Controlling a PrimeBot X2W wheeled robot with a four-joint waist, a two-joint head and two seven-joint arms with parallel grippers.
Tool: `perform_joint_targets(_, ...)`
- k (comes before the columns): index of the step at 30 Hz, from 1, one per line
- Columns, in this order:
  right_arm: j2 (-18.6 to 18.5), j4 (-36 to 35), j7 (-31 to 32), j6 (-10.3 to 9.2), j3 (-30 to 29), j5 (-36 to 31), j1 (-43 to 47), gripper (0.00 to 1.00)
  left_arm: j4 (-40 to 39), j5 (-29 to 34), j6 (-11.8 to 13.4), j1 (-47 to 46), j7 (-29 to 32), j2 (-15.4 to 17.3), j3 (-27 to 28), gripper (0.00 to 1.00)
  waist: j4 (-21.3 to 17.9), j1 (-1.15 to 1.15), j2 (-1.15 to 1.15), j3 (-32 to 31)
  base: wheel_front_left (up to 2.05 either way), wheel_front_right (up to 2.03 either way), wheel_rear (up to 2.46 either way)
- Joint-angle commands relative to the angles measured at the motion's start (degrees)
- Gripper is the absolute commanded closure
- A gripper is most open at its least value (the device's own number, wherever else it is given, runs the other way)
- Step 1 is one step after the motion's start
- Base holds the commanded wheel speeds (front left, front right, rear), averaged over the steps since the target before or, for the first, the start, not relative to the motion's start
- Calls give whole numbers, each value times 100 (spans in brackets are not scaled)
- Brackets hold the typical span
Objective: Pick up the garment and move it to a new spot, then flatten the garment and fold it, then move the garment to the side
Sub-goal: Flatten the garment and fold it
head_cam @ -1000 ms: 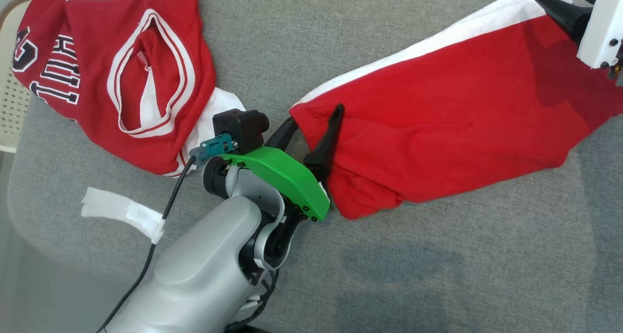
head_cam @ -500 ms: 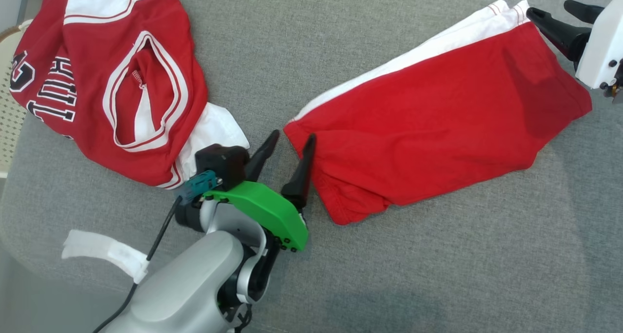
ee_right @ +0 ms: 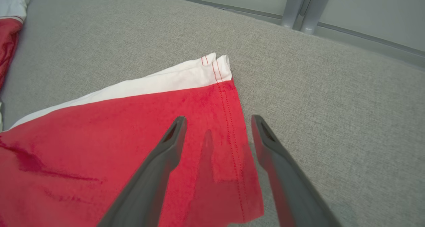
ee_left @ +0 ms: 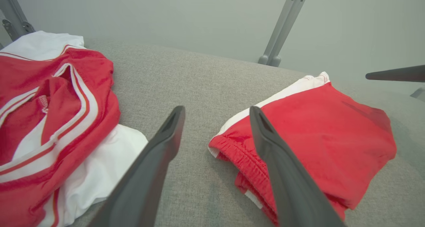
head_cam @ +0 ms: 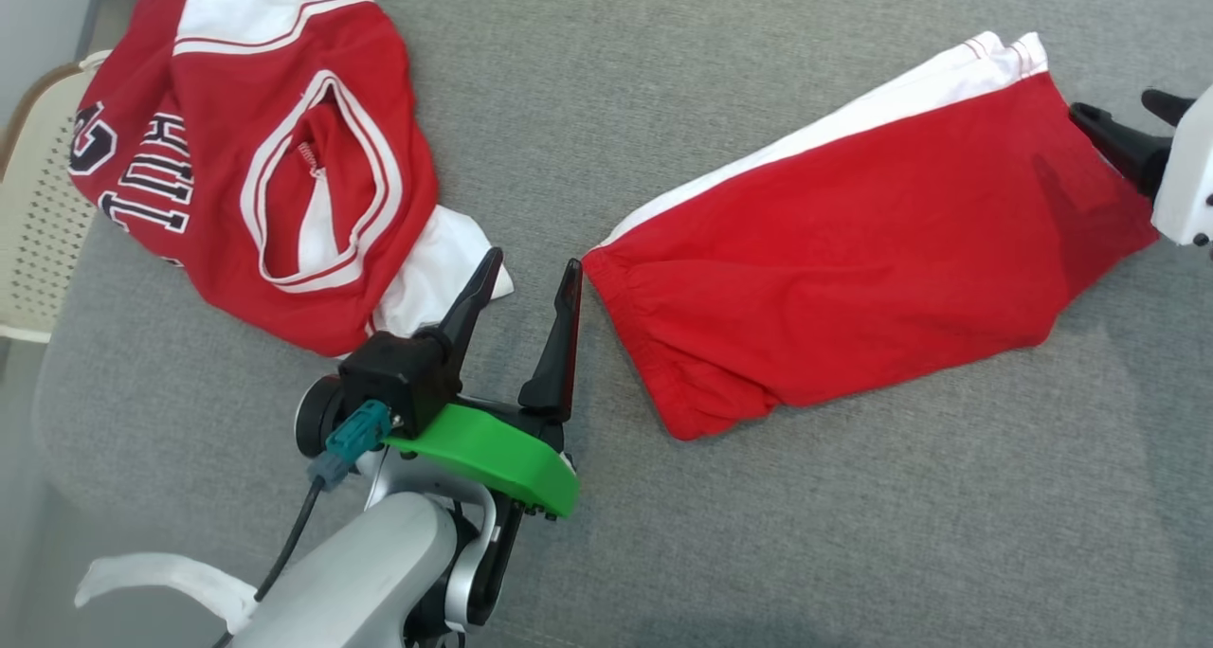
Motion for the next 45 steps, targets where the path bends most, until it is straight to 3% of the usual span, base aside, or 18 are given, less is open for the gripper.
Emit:
perform_joint_targets(1,-56,30,5,0,3,-72,97,0,-40,158,40,62,-47,15,33,0,101,0,69,11,0,0,0)
perform_joint_targets(7,-108,369,71,0,-135,-373,266,0,-233,601,60,287,-94,-145,337,0,385,0,69,156,0,0,0)
perform_joint_targets(21,-37,952,610,-4,-658,-726,392,0,-118,955,-330,731,-100,-463,803,0,759,0,69,202,0,0,0)
perform_joint_targets(24,140,1091,780,-3,-791,-566,455,0,-73,1013,-383,760,-101,-515,852,0,839,0,69,214,0,0,0)
perform_joint_targets(25,193,1094,840,2,-772,-490,473,16,-66,1056,-390,770,-101,-512,861,0,852,0,69,221,0,0,0)
perform_joint_targets(26,261,1074,890,4,-740,-399,485,58,-63,1009,-412,814,-101,-561,893,0,858,0,69,228,0,0,0)
perform_joint_targets(27,343,1013,924,10,-687,-345,514,92,-61,1032,-413,828,-100,-568,918,0,855,0,69,226,0,0,0)
perform_joint_targets(28,363,958,953,12,-639,-301,555,100,-50,1080,-410,832,-101,-548,948,0,848,0,69,215,0,0,0)
perform_joint_targets(35,174,835,874,1,-649,11,694,100,28,1165,-457,1008,-101,-518,1156,0,704,0,69,3,0,0,0)
perform_joint_targets(45,577,550,754,1,-1409,481,1328,100,65,1170,-381,1446,-101,-301,1466,0,61,0,69,-586,0,0,0)
